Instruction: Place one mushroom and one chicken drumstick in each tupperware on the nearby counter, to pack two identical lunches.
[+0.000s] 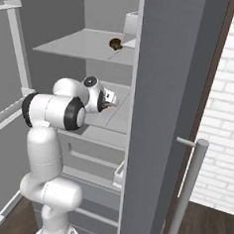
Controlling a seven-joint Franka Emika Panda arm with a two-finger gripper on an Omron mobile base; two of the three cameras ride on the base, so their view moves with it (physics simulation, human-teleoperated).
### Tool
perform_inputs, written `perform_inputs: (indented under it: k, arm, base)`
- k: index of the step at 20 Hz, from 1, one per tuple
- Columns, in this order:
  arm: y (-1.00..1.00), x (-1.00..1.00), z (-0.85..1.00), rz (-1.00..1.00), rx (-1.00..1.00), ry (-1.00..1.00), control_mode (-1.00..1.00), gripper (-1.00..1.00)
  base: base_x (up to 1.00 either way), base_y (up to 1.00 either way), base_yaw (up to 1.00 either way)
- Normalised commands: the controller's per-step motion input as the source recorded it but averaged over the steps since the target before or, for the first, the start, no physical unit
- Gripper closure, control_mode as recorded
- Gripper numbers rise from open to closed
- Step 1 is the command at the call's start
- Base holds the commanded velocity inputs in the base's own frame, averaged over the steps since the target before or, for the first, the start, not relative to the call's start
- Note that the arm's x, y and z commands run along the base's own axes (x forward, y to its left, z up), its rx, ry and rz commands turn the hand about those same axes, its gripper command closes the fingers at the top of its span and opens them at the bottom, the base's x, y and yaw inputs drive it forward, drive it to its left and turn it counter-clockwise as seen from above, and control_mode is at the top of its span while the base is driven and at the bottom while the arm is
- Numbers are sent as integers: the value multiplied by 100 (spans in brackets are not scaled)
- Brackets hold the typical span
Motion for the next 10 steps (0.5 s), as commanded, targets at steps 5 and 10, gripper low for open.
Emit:
perform_inputs:
  k: [5, 10]
  arm:
    - [0, -58, 2, 0, 2, -6, -100, 100]
    - [0, -100, 81, -2, 9, -4, -100, 100]
  base:
    - [0, 0, 0]
    - [0, 0, 0]
